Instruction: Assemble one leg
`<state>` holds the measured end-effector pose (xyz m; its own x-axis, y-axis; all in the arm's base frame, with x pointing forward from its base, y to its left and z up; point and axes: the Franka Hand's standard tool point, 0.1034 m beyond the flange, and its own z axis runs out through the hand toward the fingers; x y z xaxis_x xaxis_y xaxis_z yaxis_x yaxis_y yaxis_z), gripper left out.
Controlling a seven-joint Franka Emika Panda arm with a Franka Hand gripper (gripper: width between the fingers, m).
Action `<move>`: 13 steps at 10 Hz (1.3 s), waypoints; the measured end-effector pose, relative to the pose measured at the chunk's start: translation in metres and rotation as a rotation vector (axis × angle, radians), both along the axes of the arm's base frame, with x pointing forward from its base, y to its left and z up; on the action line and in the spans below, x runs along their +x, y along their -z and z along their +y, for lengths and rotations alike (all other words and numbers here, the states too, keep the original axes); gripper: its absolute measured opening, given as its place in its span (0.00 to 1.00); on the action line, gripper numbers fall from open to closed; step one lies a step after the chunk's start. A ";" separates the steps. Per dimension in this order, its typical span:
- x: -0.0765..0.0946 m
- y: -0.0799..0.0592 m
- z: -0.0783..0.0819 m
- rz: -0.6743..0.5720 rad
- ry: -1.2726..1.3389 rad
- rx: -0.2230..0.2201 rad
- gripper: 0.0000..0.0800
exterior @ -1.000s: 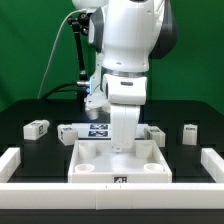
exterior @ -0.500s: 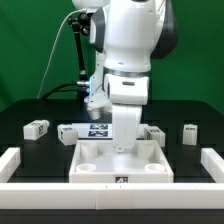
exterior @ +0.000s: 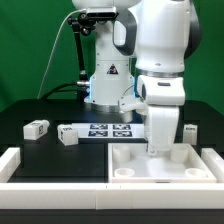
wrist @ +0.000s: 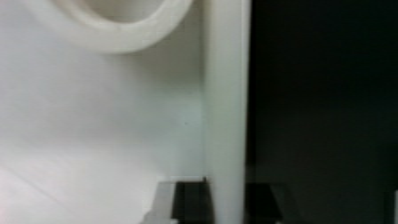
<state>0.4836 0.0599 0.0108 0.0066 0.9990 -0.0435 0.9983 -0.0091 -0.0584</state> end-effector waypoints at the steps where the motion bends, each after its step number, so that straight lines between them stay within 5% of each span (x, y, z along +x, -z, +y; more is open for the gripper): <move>1: 0.005 0.000 0.004 -0.006 -0.005 0.003 0.08; 8: 0.007 0.000 0.011 0.017 0.014 -0.006 0.08; 11: 0.007 0.000 0.010 0.017 0.014 -0.006 0.56; 12: 0.007 0.000 0.010 0.017 0.015 -0.006 0.56; 13: 0.007 0.000 0.010 0.017 0.015 -0.006 0.75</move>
Offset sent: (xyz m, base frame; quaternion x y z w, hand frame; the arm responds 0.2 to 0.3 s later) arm 0.0125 0.0193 0.0004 -0.0095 -0.0033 0.0284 0.9995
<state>0.4905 0.0701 0.0107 0.0205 0.9986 -0.0497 0.9969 -0.0242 -0.0751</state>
